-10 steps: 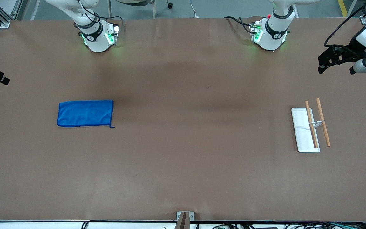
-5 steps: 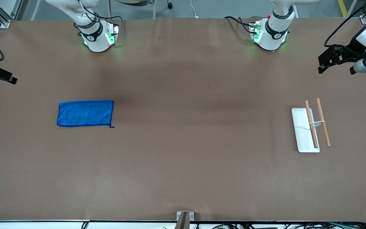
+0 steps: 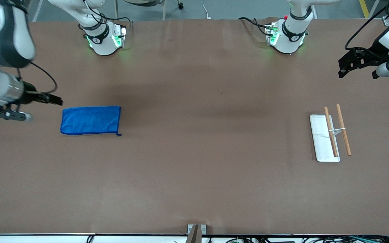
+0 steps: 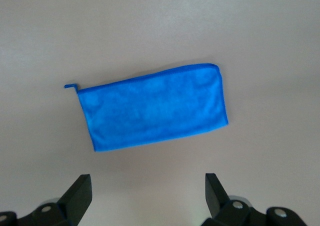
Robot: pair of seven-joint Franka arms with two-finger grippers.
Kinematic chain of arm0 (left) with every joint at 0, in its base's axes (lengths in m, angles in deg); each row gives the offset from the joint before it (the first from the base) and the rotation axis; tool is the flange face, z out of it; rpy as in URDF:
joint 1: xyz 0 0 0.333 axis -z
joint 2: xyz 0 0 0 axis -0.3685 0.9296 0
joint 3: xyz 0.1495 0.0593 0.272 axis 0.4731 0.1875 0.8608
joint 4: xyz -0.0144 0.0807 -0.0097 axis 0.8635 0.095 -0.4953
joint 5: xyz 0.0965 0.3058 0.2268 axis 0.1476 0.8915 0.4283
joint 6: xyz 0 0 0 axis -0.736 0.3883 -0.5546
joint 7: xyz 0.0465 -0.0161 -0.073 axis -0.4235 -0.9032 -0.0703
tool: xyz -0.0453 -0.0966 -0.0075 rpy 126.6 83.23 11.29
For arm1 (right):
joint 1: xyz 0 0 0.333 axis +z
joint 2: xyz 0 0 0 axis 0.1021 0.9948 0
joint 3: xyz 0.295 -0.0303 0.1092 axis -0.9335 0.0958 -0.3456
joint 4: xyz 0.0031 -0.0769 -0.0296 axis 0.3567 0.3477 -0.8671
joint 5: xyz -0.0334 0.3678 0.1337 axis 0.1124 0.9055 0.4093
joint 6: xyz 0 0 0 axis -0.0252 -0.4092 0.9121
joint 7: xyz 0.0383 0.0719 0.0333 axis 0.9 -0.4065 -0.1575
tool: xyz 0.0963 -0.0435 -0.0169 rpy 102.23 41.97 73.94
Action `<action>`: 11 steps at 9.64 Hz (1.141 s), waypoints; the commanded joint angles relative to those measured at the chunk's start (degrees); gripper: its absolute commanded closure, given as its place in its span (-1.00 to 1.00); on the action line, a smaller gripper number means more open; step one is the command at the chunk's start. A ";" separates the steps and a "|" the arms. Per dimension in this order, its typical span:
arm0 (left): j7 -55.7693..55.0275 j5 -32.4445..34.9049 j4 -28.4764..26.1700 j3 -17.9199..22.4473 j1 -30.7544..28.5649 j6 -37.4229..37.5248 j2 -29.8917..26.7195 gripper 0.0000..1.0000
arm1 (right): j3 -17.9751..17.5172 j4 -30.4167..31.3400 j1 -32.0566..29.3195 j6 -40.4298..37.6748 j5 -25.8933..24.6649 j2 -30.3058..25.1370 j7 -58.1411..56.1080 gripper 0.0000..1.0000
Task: Right arm passes towel to left arm to hang
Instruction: 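Lower the right gripper onto the towel edge and close it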
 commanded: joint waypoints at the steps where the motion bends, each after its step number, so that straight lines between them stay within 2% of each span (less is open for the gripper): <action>1: 1.13 0.30 -1.01 -0.05 -0.17 0.60 0.38 -1.00 | -0.64 13.33 -0.13 15.16 -0.99 -1.74 0.24 -1.00; 5: 1.22 0.21 -1.01 -0.05 -0.17 1.30 0.38 -1.00 | -0.64 24.95 0.83 41.53 -2.74 8.00 0.06 -0.95; 6: 1.22 0.21 -0.92 -0.05 -0.17 1.30 0.38 -1.00 | -0.56 25.58 0.58 44.90 -2.92 9.76 -0.03 -0.95; 7: 1.22 0.21 -0.92 -0.05 -0.17 1.30 0.38 -1.00 | -0.47 25.50 0.66 45.90 -3.36 11.26 -0.12 -0.95; 8: 1.22 0.21 -0.57 -0.05 -0.17 1.30 0.47 -1.00 | -0.56 25.59 0.66 46.60 -6.67 11.54 -0.29 -0.87; 11: 1.30 0.21 -0.57 0.04 -0.17 1.30 0.55 -1.00 | -0.47 25.94 0.22 46.78 -7.41 12.59 -0.03 -0.66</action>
